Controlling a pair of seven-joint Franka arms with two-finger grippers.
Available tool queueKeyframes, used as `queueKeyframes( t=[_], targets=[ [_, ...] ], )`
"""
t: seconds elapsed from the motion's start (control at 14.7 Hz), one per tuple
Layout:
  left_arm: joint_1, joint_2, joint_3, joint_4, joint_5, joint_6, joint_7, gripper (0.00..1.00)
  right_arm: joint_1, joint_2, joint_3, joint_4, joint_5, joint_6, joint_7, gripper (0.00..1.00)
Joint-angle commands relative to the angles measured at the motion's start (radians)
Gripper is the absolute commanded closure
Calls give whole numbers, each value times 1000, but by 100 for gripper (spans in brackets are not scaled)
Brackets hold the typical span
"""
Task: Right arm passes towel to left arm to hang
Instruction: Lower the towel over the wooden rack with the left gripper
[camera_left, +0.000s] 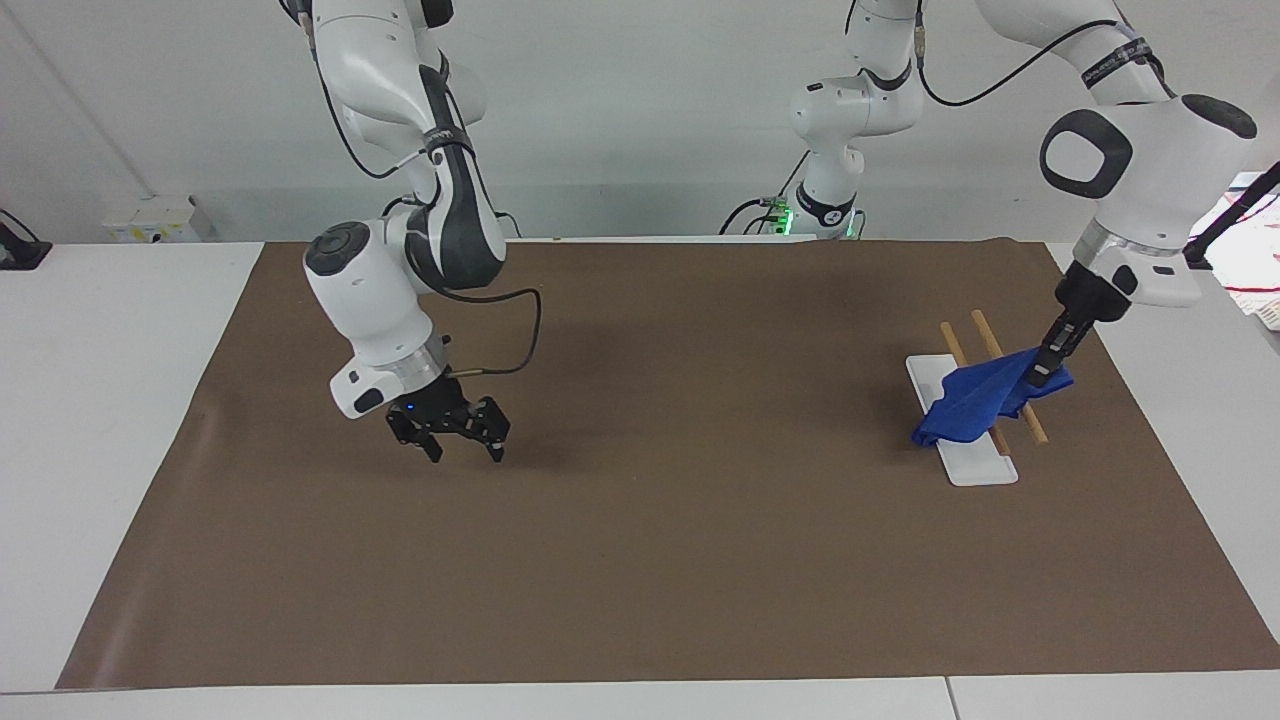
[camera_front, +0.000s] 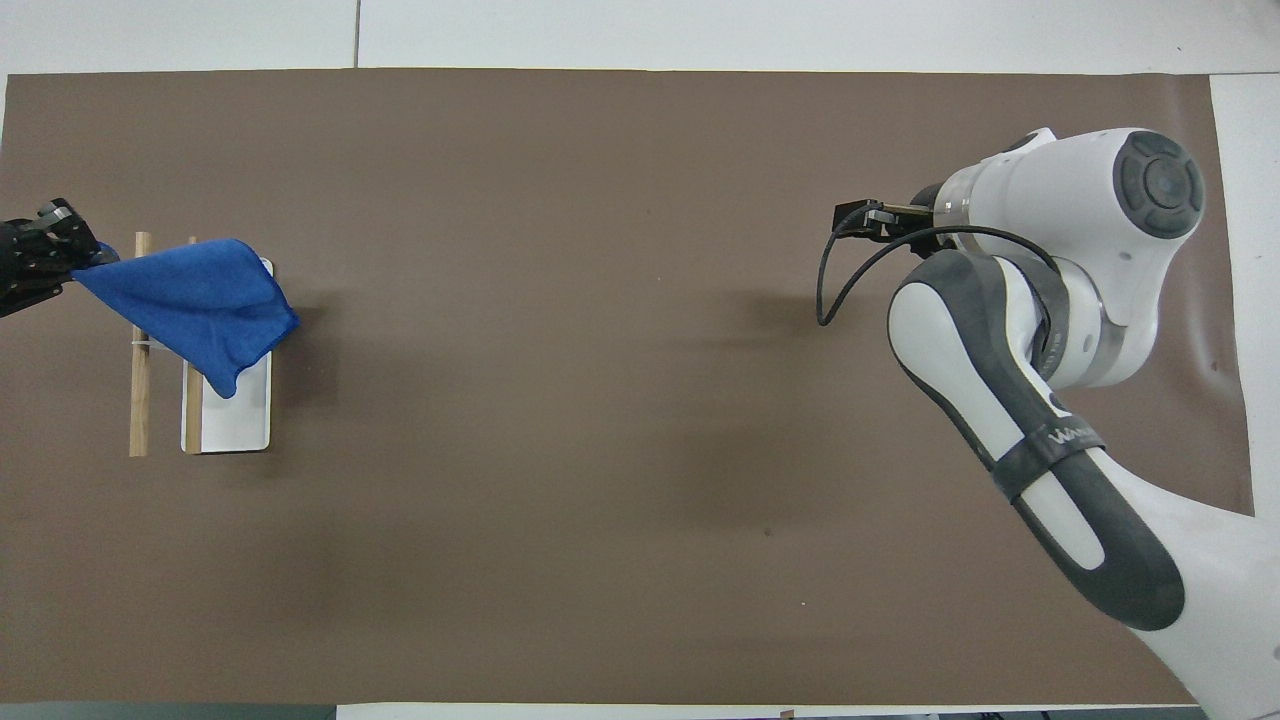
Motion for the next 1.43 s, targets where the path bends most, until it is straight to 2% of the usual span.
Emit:
queueKeyframes(
  t=[0.0,0.2,0.48,0.75,0.95,1.22,1.29,1.36],
  targets=[
    [64,-17,-7,-14,21,18,73,100,-62,-90,7,23,-127,-212,-8,0],
    [132,-14,-9,-49,19,76,53,100,-112,-156,7,60,-203,-387,-11,0],
    [170,-5,-9,-97,19,163,56,100,-144,-262,7,93,-209,-554,-11,0],
    [153,-4,-10,-144,19,220,-34,100,-173,-241,10,275,-235,-737,-34,0],
    [141,-1,-13,-177,19,242,-89,100,-174,-227,7,325,-263,-790,-171,0],
    [126,4,-12,-191,19,249,-89,100,-173,-210,14,343,-238,-803,-128,0],
    [123,10,-12,-183,19,249,-77,28,-174,-210,12,345,-208,-811,-92,0],
    [112,24,-12,-162,19,246,-76,0,-174,-210,11,346,-209,-811,-91,0]
  ],
)
